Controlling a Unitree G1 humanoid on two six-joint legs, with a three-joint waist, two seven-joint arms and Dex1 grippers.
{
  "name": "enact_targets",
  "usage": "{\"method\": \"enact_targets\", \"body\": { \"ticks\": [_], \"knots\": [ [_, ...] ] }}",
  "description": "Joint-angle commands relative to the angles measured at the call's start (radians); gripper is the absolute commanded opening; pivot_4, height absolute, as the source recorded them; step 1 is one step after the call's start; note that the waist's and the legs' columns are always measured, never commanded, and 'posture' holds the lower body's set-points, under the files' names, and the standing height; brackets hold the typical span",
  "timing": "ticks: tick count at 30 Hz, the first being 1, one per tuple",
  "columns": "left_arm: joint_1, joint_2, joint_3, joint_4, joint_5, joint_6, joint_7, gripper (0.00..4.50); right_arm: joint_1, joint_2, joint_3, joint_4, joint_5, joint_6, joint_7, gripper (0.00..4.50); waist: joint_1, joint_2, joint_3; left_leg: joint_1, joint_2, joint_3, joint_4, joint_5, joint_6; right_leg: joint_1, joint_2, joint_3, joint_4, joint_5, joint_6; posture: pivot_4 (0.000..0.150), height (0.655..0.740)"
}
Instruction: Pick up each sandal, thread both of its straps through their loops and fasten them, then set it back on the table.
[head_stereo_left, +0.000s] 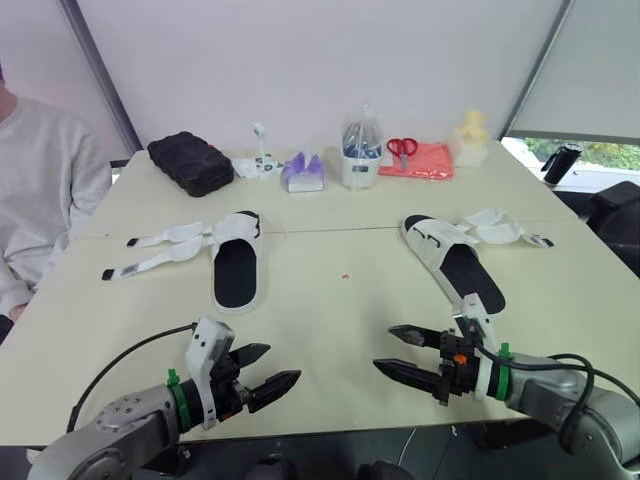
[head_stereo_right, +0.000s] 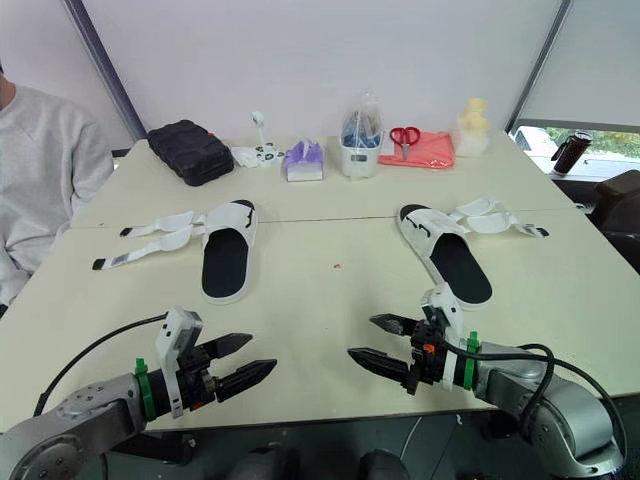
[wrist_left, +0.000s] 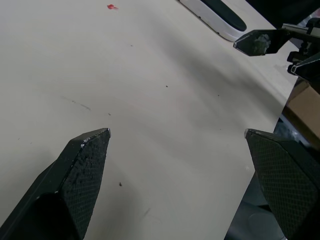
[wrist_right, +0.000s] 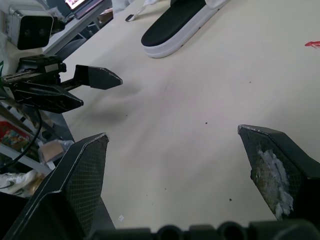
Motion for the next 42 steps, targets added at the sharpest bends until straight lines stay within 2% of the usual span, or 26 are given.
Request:
{"method": "enact_targets", "body": {
  "ticks": [1, 12, 16, 18, 20, 22, 24, 26, 31, 35, 42],
  "knots": [
    [0.001, 0.007, 0.007, -0.028, 0.005, -0.021, -0.003, 4.48, -0.012, 0.006, 0.000, -0.011, -0.002, -0.021, 0.000, 4.49, 0.001, 0.000, 0.000, 0.000, 0.000, 0.000, 0.000, 0.000, 0.000, 0.000, 0.000, 0.000, 0.000, 0.000, 0.000, 0.150, 0.7400],
    [-0.021, -0.012, 0.008, -0.005, -0.001, -0.026, -0.004, 4.48, -0.017, 0.026, 0.004, -0.010, -0.037, -0.056, -0.026, 4.49, 0.000, 0.000, 0.000, 0.000, 0.000, 0.000, 0.000, 0.000, 0.000, 0.000, 0.000, 0.000, 0.000, 0.000, 0.000, 0.150, 0.7400],
    [-0.071, 0.006, -0.003, 0.015, 0.037, -0.036, -0.019, 4.48, -0.043, 0.055, -0.027, 0.023, -0.100, -0.130, -0.080, 4.49, 0.001, 0.000, 0.000, 0.000, 0.000, 0.000, 0.000, 0.000, 0.000, 0.000, 0.001, 0.000, 0.000, 0.000, 0.000, 0.150, 0.7400],
    [-0.102, 0.038, -0.001, 0.020, 0.050, -0.042, -0.053, 4.48, -0.056, 0.049, -0.049, 0.041, -0.141, -0.174, -0.098, 4.49, 0.001, 0.000, 0.000, 0.000, 0.000, 0.001, 0.001, 0.000, 0.000, 0.000, 0.001, 0.000, 0.000, 0.000, 0.000, 0.150, 0.7400],
    [-0.129, 0.101, -0.011, 0.011, 0.076, -0.062, -0.122, 4.48, -0.069, 0.031, -0.089, 0.063, -0.168, -0.202, -0.113, 4.49, 0.001, 0.000, 0.000, 0.000, 0.000, 0.002, 0.000, 0.000, 0.000, 0.000, 0.002, 0.000, 0.000, 0.000, 0.000, 0.150, 0.7400],
    [-0.188, 0.185, -0.023, 0.032, 0.107, -0.065, -0.192, 4.48, -0.108, -0.004, -0.152, 0.121, -0.257, -0.288, -0.154, 4.49, 0.000, 0.001, 0.000, 0.000, 0.000, 0.003, 0.000, 0.000, 0.000, -0.001, 0.002, 0.000, 0.000, 0.000, 0.000, 0.150, 0.7400],
    [-0.274, 0.196, -0.034, 0.081, 0.107, -0.070, -0.218, 4.48, -0.153, -0.077, -0.124, 0.238, -0.470, -0.471, -0.204, 4.49, 0.001, 0.002, 0.000, 0.000, 0.000, 0.005, 0.000, 0.000, 0.000, -0.001, 0.002, 0.001, 0.000, 0.001, -0.001, 0.150, 0.7400],
    [-0.324, 0.180, -0.048, 0.116, 0.111, -0.074, -0.223, 4.48, -0.190, -0.117, -0.071, 0.345, -0.606, -0.602, -0.227, 4.49, -0.001, 0.002, 0.000, 0.000, 0.000, 0.007, 0.001, 0.000, 0.000, -0.001, 0.002, 0.001, 0.000, 0.001, -0.001, 0.150, 0.7400],
    [-0.363, 0.147, -0.068, 0.158, 0.136, -0.079, -0.219, 4.48, -0.317, -0.129, 0.030, 0.607, -0.790, -0.802, -0.268, 4.49, -0.015, 0.001, 0.000, 0.001, 0.001, 0.010, 0.000, -0.001, 0.002, -0.002, 0.003, 0.004, 0.001, 0.003, 0.003, 0.150, 0.7400],
    [-0.362, 0.109, -0.060, 0.135, 0.124, -0.066, -0.184, 4.48, -0.470, -0.131, 0.134, 0.866, -0.962, -0.978, -0.361, 4.49, -0.028, 0.001, 0.000, 0.001, 0.002, 0.010, 0.001, -0.001, 0.002, -0.003, 0.004, 0.005, 0.003, 0.003, 0.004, 0.150, 0.7400],
    [-0.315, 0.056, -0.049, 0.118, 0.124, -0.059, -0.130, 4.48, -0.763, -0.071, 0.289, 1.317, -1.171, -1.189, -0.541, 4.49, -0.036, 0.001, 0.001, 0.003, 0.002, 0.012, 0.001, -0.001, 0.002, -0.003, 0.005, 0.012, 0.004, 0.003, 0.004, 0.150, 0.7400]
  ]
}}
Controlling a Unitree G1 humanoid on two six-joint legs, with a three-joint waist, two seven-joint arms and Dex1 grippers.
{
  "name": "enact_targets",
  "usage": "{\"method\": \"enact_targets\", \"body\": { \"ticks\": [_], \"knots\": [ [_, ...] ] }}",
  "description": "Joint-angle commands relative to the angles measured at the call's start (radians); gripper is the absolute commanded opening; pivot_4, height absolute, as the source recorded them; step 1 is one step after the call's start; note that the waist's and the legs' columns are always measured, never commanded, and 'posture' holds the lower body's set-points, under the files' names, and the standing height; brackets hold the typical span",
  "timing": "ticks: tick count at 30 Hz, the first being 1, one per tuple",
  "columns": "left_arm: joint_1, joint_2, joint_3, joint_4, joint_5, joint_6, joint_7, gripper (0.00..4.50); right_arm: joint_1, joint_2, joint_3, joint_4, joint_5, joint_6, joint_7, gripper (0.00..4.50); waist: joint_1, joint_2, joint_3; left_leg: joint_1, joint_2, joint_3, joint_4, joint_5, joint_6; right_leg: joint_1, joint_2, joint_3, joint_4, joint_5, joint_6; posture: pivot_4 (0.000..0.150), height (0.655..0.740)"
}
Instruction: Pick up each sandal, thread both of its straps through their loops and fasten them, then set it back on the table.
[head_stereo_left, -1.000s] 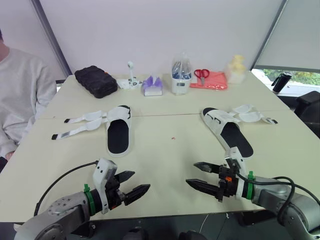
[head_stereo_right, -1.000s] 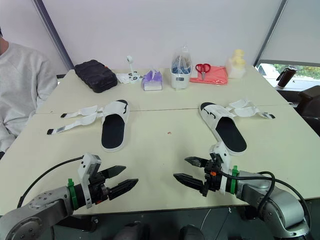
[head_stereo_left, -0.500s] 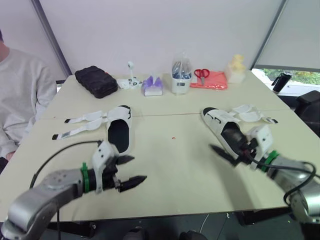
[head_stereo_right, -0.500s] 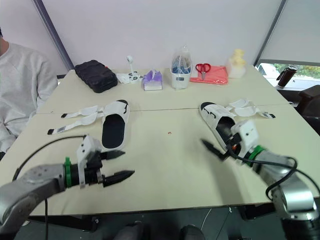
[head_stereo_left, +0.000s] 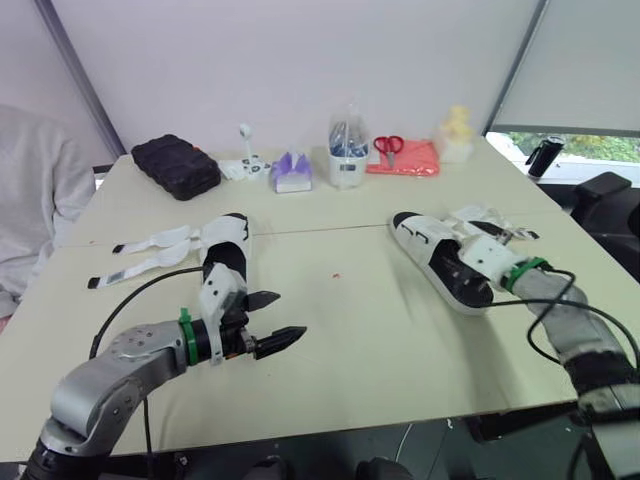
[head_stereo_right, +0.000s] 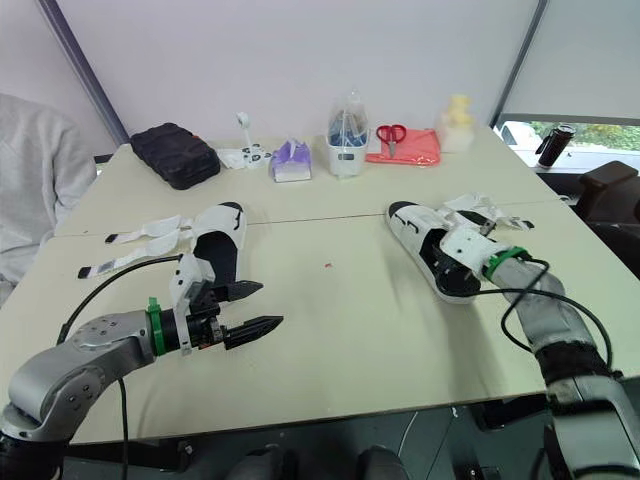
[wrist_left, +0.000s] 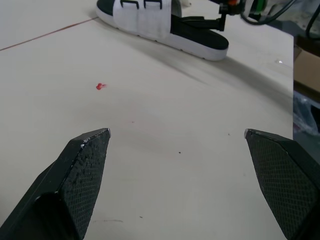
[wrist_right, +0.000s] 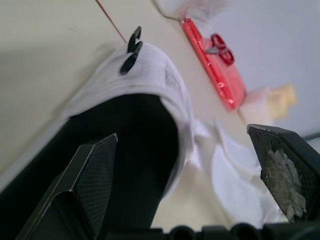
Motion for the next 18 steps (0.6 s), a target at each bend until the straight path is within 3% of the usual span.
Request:
{"method": "enact_targets", "body": {
  "ticks": [1, 5, 6, 8, 14, 15, 18],
  "knots": [
    [0.025, -0.015, 0.019, -0.025, -0.002, -0.007, 0.022, 4.48, -0.134, 0.033, 0.057, 0.179, -0.093, -0.091, -0.103, 4.49, -0.001, 0.000, 0.000, 0.000, 0.000, 0.000, 0.000, 0.000, 0.000, 0.000, 0.000, 0.001, 0.000, 0.000, 0.000, 0.150, 0.7400],
    [0.057, -0.034, 0.019, -0.031, 0.011, -0.016, 0.044, 4.48, -0.308, 0.126, 0.153, 0.390, -0.195, -0.093, -0.199, 4.49, -0.013, 0.000, 0.000, 0.000, 0.000, 0.001, 0.000, 0.000, -0.001, -0.001, 0.000, 0.002, 0.002, 0.000, 0.000, 0.150, 0.7400],
    [0.063, -0.040, 0.022, -0.038, 0.010, -0.017, 0.053, 4.50, -0.338, 0.142, 0.176, 0.426, -0.221, -0.082, -0.226, 4.25, -0.015, 0.000, 0.000, 0.000, 0.000, 0.001, 0.000, 0.000, -0.001, -0.001, 0.000, 0.003, 0.002, 0.000, 0.000, 0.150, 0.7400],
    [0.075, -0.048, 0.028, -0.048, 0.009, -0.018, 0.068, 4.50, -0.371, 0.157, 0.203, 0.473, -0.249, -0.076, -0.260, 3.68, -0.015, 0.000, 0.000, 0.001, 0.000, 0.001, 0.000, 0.001, -0.001, -0.001, 0.000, 0.003, 0.003, 0.000, 0.000, 0.150, 0.7400],
    [0.113, -0.057, 0.038, -0.076, 0.010, -0.022, 0.092, 4.50, -0.406, 0.172, 0.243, 0.531, -0.283, -0.079, -0.300, 0.50, -0.016, 0.000, 0.000, 0.001, -0.001, 0.001, 0.000, 0.001, -0.002, -0.001, -0.001, 0.003, 0.004, 0.000, 0.000, 0.150, 0.7400],
    [0.119, -0.059, 0.040, -0.081, 0.008, -0.022, 0.097, 4.50, -0.408, 0.171, 0.249, 0.535, -0.288, -0.080, -0.303, 0.15, -0.017, 0.000, 0.000, 0.001, -0.001, 0.001, 0.000, 0.001, -0.002, -0.001, -0.001, 0.003, 0.005, 0.000, 0.000, 0.150, 0.7400],
    [0.130, -0.060, 0.045, -0.088, 0.010, -0.026, 0.104, 4.50, -0.412, 0.160, 0.269, 0.540, -0.314, -0.079, -0.345, 0.06, -0.017, 0.000, 0.000, 0.002, -0.001, 0.002, 0.000, 0.001, -0.002, -0.001, -0.001, 0.004, 0.006, 0.000, 0.000, 0.150, 0.7400]
  ]
}}
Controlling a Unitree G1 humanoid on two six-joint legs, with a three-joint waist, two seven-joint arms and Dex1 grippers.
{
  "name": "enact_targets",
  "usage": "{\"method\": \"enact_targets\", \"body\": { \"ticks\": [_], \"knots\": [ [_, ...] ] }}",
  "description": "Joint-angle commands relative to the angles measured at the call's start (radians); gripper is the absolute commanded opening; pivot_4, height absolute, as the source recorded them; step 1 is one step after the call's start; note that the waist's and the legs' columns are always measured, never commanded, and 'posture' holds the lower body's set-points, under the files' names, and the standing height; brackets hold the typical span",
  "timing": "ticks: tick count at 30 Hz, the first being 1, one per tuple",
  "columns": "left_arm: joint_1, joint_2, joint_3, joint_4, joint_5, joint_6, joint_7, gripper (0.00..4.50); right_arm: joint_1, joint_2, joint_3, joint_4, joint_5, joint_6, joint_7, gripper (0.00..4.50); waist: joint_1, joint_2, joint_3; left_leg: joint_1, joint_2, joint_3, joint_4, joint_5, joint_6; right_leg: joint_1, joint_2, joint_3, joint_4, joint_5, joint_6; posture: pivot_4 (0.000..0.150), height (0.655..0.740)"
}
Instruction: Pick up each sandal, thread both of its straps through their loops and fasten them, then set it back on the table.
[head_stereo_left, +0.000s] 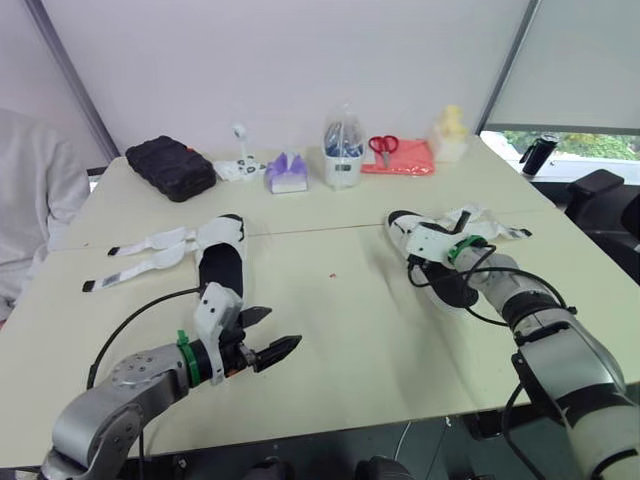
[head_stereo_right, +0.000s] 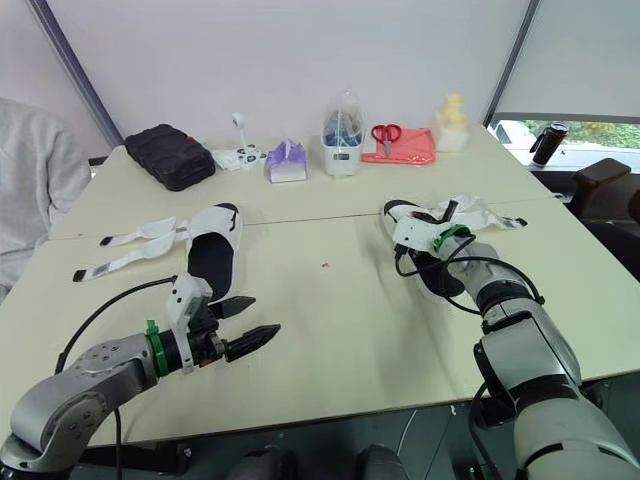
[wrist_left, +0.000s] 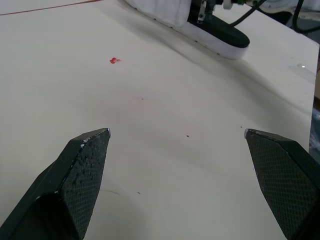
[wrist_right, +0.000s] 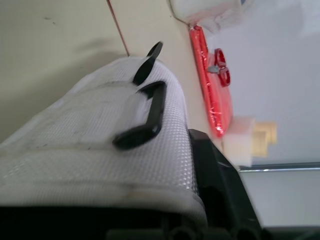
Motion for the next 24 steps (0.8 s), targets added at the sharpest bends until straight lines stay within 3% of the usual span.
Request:
{"method": "enact_targets", "body": {
  "ticks": [1, 8, 10, 13, 18, 24],
  "knots": [
    [0.008, -0.001, 0.034, -0.038, 0.000, -0.023, 0.009, 4.50, -0.026, -0.027, 0.032, -0.004, -0.047, -0.016, -0.081, 0.06, 0.000, 0.000, 0.000, 0.000, 0.000, 0.000, 0.000, 0.000, 0.000, 0.000, 0.000, 0.000, 0.000, 0.000, 0.000, 0.150, 0.7400],
    [0.015, 0.009, 0.044, -0.030, 0.003, -0.033, -0.001, 4.50, -0.023, -0.180, 0.206, -0.128, -0.265, -0.351, -0.328, 0.06, 0.000, 0.001, 0.000, -0.001, -0.002, 0.001, 0.000, 0.000, 0.000, -0.002, -0.001, 0.001, 0.001, 0.000, 0.000, 0.150, 0.7400],
    [0.009, 0.019, 0.043, -0.012, 0.009, -0.037, -0.020, 4.50, -0.023, -0.267, 0.274, -0.233, -0.353, -0.606, -0.380, 0.06, -0.001, 0.002, 0.001, -0.001, -0.002, 0.001, 0.000, 0.000, 0.000, -0.002, -0.001, 0.001, 0.001, 0.000, 0.000, 0.150, 0.7400],
    [-0.007, 0.025, 0.040, 0.016, 0.016, -0.045, -0.043, 4.50, -0.035, -0.336, 0.333, -0.359, -0.469, -0.822, -0.467, 0.06, -0.003, 0.002, 0.001, -0.001, -0.001, 0.003, -0.001, 0.000, 0.000, -0.005, 0.000, 0.003, 0.002, 0.000, 0.001, 0.150, 0.7400],
    [-0.021, 0.014, 0.015, 0.034, 0.030, -0.054, -0.058, 4.50, -0.059, -0.328, 0.399, -0.491, -0.668, -0.908, -0.637, 0.06, -0.004, 0.002, 0.001, 0.000, 0.001, 0.003, -0.002, 0.003, -0.005, -0.006, 0.003, 0.005, 0.003, 0.000, 0.001, 0.150, 0.7400],
    [0.000, -0.004, 0.017, 0.013, 0.035, -0.053, -0.051, 4.50, -0.116, -0.233, 0.505, -0.454, -0.827, -0.855, -0.832, 0.06, -0.002, 0.002, 0.001, 0.000, 0.001, 0.003, -0.001, 0.004, -0.008, -0.006, 0.004, 0.008, 0.004, 0.000, 0.000, 0.150, 0.7400]
  ]
}}
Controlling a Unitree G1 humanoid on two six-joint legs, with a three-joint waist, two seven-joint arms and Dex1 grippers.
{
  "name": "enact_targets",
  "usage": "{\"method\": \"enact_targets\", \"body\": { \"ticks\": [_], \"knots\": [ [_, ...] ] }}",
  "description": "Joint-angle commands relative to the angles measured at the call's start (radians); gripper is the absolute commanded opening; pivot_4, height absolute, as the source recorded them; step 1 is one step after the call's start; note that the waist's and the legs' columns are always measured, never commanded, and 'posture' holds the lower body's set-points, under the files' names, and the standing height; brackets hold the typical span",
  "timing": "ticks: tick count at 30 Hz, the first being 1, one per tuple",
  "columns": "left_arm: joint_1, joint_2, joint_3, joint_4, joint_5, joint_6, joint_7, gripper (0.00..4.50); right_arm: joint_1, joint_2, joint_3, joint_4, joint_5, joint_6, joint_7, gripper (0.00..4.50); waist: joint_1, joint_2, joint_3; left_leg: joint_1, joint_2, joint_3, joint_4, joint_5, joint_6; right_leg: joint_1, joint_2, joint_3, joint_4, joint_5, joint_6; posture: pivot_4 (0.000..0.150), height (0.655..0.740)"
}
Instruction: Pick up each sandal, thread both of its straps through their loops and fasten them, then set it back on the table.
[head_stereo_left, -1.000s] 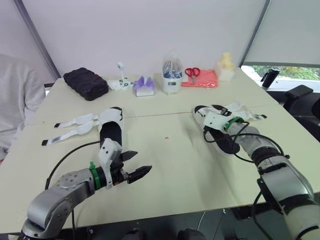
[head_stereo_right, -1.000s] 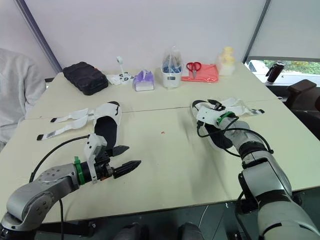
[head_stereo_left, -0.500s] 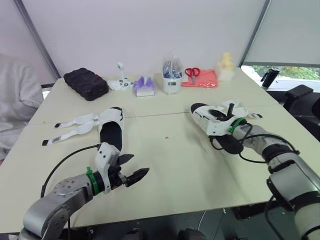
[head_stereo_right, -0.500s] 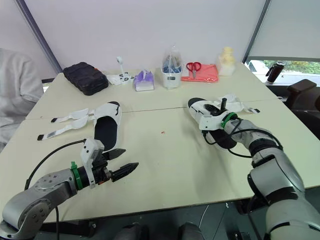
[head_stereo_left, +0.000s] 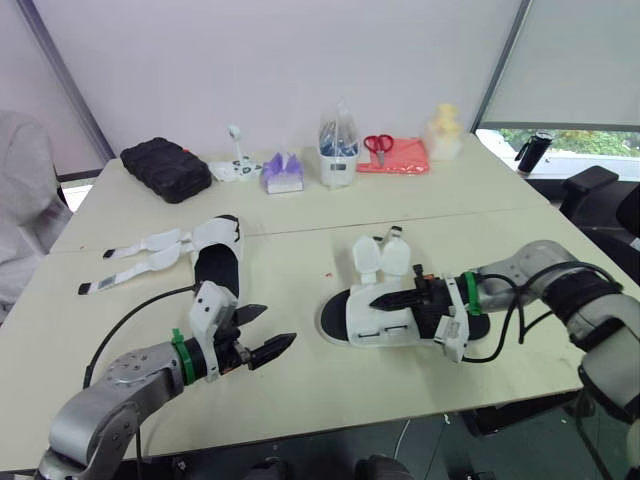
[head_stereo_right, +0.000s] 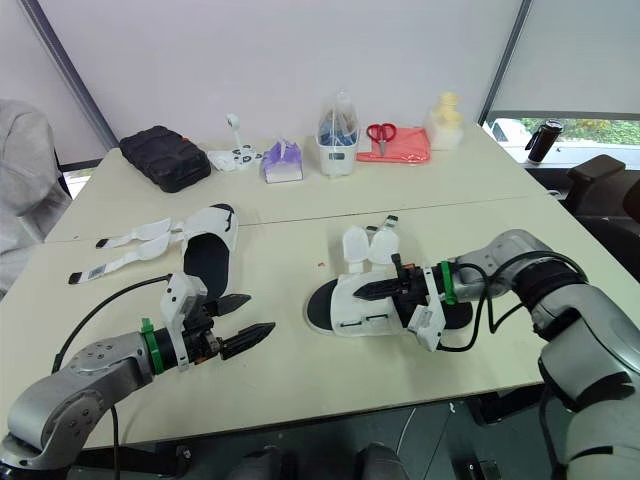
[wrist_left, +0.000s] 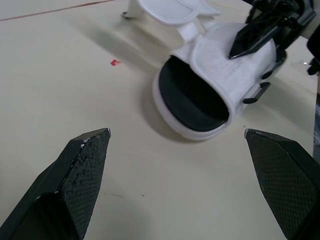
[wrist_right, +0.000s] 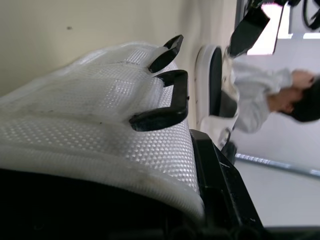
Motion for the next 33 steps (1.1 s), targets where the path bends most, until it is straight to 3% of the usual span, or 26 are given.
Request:
{"method": "enact_targets", "body": {
  "ticks": [1, 9, 10, 14, 18, 27, 30, 33],
  "knots": [
    [0.009, -0.005, 0.013, -0.035, -0.001, -0.020, 0.002, 4.50, -0.056, 0.045, 0.040, 0.021, -0.059, 0.037, -0.127, 0.06, 0.000, 0.000, 0.000, 0.000, 0.000, 0.000, 0.000, 0.001, -0.001, 0.000, 0.000, 0.000, 0.000, 0.000, 0.000, 0.150, 0.7400],
    [0.022, -0.005, 0.017, -0.045, -0.003, -0.018, 0.007, 4.50, -0.089, 0.122, 0.111, 0.095, -0.067, 0.024, -0.200, 0.06, 0.000, 0.000, 0.000, 0.000, 0.000, 0.000, 0.000, 0.001, -0.001, 0.000, 0.000, 0.000, 0.000, 0.000, 0.000, 0.150, 0.7400],
    [0.019, -0.005, 0.017, -0.042, -0.003, -0.018, 0.006, 4.50, -0.091, 0.128, 0.113, 0.111, -0.056, 0.009, -0.190, 0.72, 0.000, 0.000, 0.000, 0.000, 0.000, 0.000, 0.000, 0.000, 0.000, 0.000, 0.000, 0.000, 0.000, 0.000, 0.000, 0.150, 0.7400],
    [-0.001, 0.002, 0.000, -0.022, 0.007, -0.022, -0.012, 4.50, -0.093, 0.128, 0.118, 0.123, -0.042, -0.018, -0.176, 2.41, 0.002, 0.000, 0.000, 0.000, 0.000, 0.000, 0.000, 0.000, 0.001, 0.000, 0.000, 0.000, 0.000, 0.000, 0.000, 0.150, 0.7400],
    [-0.054, 0.004, -0.039, 0.041, 0.046, -0.049, -0.052, 4.50, -0.085, 0.097, 0.087, 0.127, -0.016, 0.018, -0.165, 4.37, 0.002, -0.001, 0.000, 0.001, 0.000, 0.000, 0.000, -0.001, 0.002, 0.001, 0.000, 0.000, 0.000, 0.000, 0.000, 0.150, 0.7400],
    [-0.265, 0.007, -0.200, 0.310, 0.225, -0.219, -0.232, 4.50, -0.003, -0.087, -0.069, 0.109, 0.225, -0.030, 0.093, 4.44, 0.000, -0.001, -0.001, 0.002, -0.002, -0.001, 0.000, -0.002, 0.004, 0.004, 0.001, 0.001, -0.001, 0.000, 0.000, 0.150, 0.7400],
    [-0.352, -0.012, -0.263, 0.404, 0.279, -0.280, -0.305, 3.64, 0.075, -0.167, -0.142, 0.103, 0.348, -0.031, 0.225, 4.50, 0.001, -0.001, -0.001, 0.002, -0.001, -0.001, 0.000, -0.002, 0.004, 0.004, 0.001, 0.001, -0.001, 0.000, 0.001, 0.150, 0.7400],
    [-0.409, -0.031, -0.313, 0.476, 0.328, -0.320, -0.352, 2.15, 0.157, -0.229, -0.207, 0.105, 0.450, 0.005, 0.338, 4.50, 0.003, -0.001, -0.001, 0.002, -0.001, 0.000, 0.000, -0.002, 0.004, 0.004, 0.001, 0.001, -0.001, 0.000, 0.001, 0.150, 0.7400]
  ]
}}
